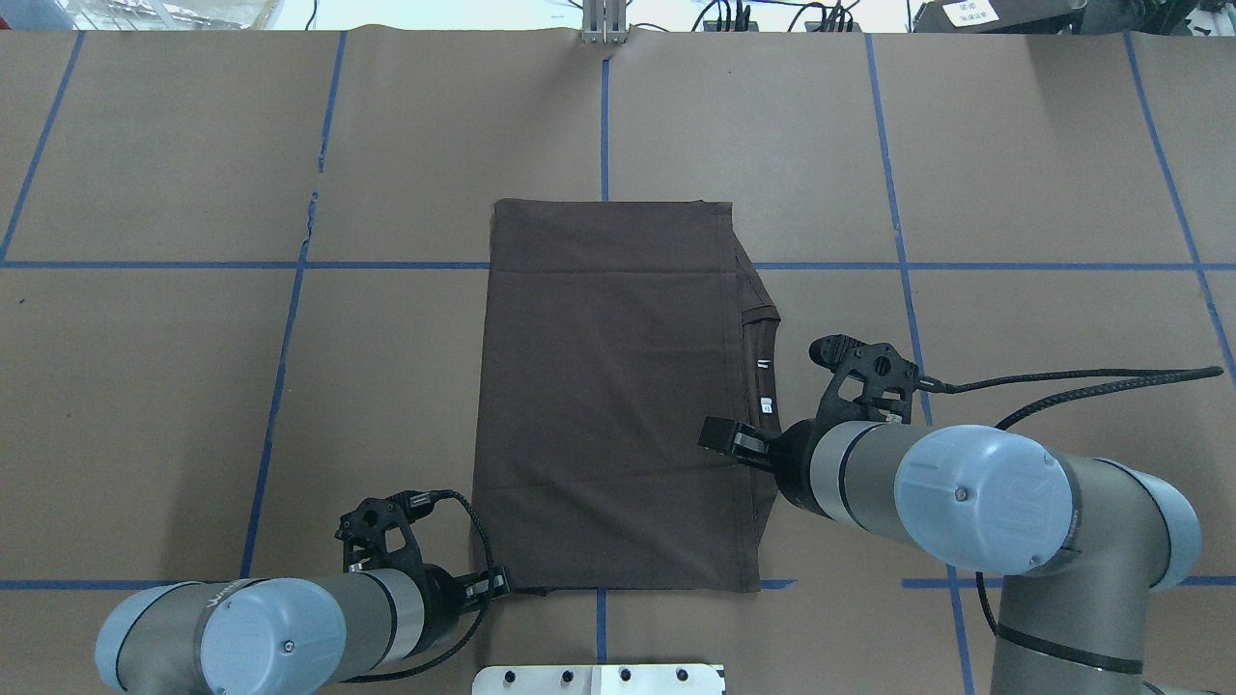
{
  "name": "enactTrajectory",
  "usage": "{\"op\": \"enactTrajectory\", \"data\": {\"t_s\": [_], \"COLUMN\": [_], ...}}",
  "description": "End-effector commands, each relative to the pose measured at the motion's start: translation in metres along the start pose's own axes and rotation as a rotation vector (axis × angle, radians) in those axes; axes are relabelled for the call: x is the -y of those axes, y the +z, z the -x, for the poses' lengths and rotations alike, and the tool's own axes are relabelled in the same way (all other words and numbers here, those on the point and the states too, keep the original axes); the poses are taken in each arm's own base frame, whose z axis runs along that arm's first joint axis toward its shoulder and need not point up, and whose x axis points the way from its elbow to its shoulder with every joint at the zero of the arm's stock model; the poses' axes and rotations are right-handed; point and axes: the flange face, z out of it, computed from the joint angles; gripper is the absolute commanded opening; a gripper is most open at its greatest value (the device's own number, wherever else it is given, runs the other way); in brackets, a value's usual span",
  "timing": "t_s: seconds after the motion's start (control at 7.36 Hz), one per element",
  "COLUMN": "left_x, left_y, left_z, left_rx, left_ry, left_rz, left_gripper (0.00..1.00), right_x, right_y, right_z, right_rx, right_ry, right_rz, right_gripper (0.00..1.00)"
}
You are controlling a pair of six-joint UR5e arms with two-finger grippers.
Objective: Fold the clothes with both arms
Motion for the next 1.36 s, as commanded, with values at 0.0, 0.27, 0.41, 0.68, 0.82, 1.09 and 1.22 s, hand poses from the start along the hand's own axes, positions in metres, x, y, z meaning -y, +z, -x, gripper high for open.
{"op": "enactTrajectory", "data": {"t_s": [0.0,0.27,0.41,0.68,0.82,1.09,1.22], "left_x": [0.0016,0.0022,0.0041,0.0042,0.0042,0.0037,0.0039], "left_y": [0.0024,0.0008,0.0005,0.0012,0.0013,0.0025,0.0027], "left_z": [0.0007,-0.0055,-0.0058,-0.0054,-0.0052,-0.0041,-0.0032], "left_rx": [0.002,-0.010,-0.011,-0.009,-0.008,0.003,0.004], "left_ry": [0.001,-0.001,-0.002,-0.002,-0.002,-0.001,0.001], "left_rz": [-0.012,-0.016,-0.020,-0.020,-0.020,-0.023,-0.023], "left_gripper": [0.47,0.46,0.47,0.47,0.46,0.08,0.00], "right_x": [0.0007,0.0012,0.0012,0.0024,0.0026,0.0026,0.0032], "right_y": [0.0010,0.0008,0.0008,0.0011,0.0010,0.0018,0.0037], "right_z": [-0.0014,-0.0025,-0.0025,-0.0031,-0.0031,-0.0034,-0.0047], "right_rx": [-0.003,-0.004,-0.004,-0.004,-0.004,-0.006,-0.011], "right_ry": [0.000,0.000,0.000,0.000,0.000,0.000,0.001], "right_rz": [-0.006,-0.009,-0.009,-0.022,-0.023,-0.023,-0.029], "right_gripper": [1.00,1.00,1.00,1.00,1.00,1.00,1.00]}}
